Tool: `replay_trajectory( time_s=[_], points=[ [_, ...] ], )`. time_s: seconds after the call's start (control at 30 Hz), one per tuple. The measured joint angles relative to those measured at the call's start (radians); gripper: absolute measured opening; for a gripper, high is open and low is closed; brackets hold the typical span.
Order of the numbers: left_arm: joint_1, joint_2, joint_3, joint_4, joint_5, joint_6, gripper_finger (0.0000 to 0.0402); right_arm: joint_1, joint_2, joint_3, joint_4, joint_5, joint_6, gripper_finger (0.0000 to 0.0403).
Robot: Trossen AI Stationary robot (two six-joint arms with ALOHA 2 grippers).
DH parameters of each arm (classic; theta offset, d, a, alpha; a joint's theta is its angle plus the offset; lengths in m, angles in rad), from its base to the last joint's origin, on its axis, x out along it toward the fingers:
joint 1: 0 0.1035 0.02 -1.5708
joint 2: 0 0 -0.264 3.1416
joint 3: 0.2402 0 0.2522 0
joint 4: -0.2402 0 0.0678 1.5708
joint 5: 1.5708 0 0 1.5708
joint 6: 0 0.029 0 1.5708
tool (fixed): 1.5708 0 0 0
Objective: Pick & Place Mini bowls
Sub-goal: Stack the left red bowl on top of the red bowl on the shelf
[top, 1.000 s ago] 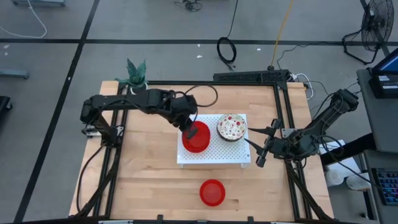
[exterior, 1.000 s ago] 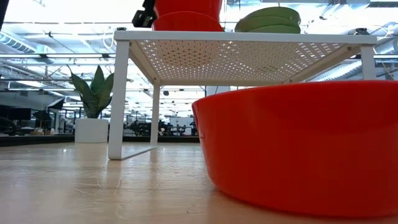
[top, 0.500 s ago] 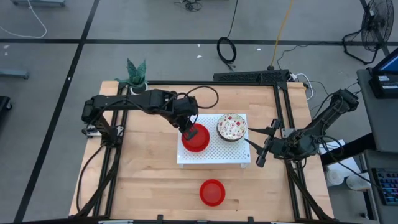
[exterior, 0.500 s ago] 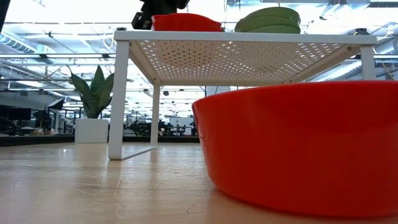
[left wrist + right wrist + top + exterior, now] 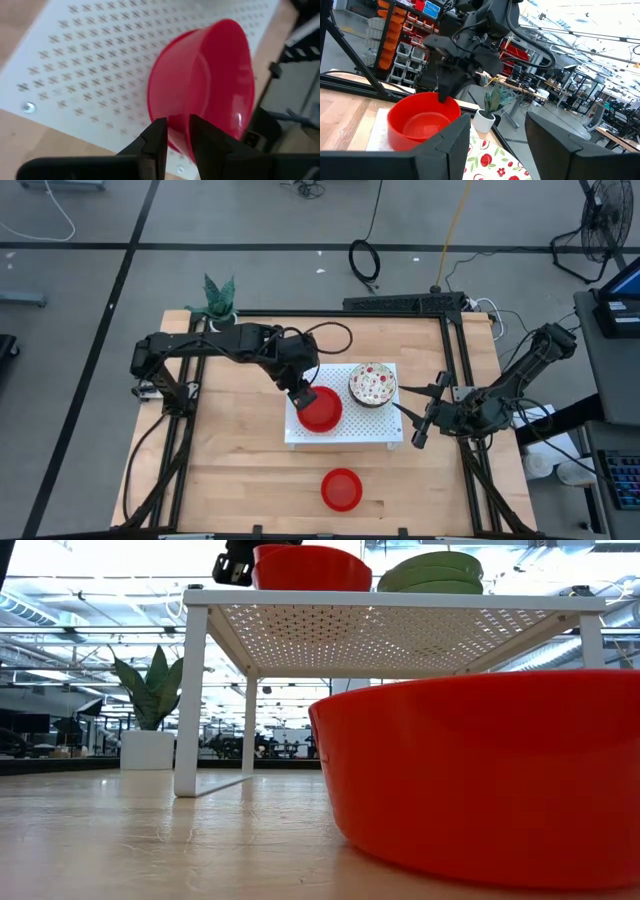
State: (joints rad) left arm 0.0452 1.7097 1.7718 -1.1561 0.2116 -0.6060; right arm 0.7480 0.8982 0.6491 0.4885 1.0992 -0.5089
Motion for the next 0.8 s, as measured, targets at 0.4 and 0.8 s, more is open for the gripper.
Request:
replay_trajectory(
  time_s=[0.4, 0.8],
  points=[
    [0.057, -0.017, 0.0, -0.006, 0.118, 0.066, 0.0077, 0.0, 0.0, 0.0, 0.0, 0.0, 0.0, 0.0176],
    [0.078, -0.186, 0.001, 0.073, -0.096, 0.171, 0.0077, 0.0, 0.0, 0.0, -0.012, 0.0, 0.0, 0.0176]
  ],
)
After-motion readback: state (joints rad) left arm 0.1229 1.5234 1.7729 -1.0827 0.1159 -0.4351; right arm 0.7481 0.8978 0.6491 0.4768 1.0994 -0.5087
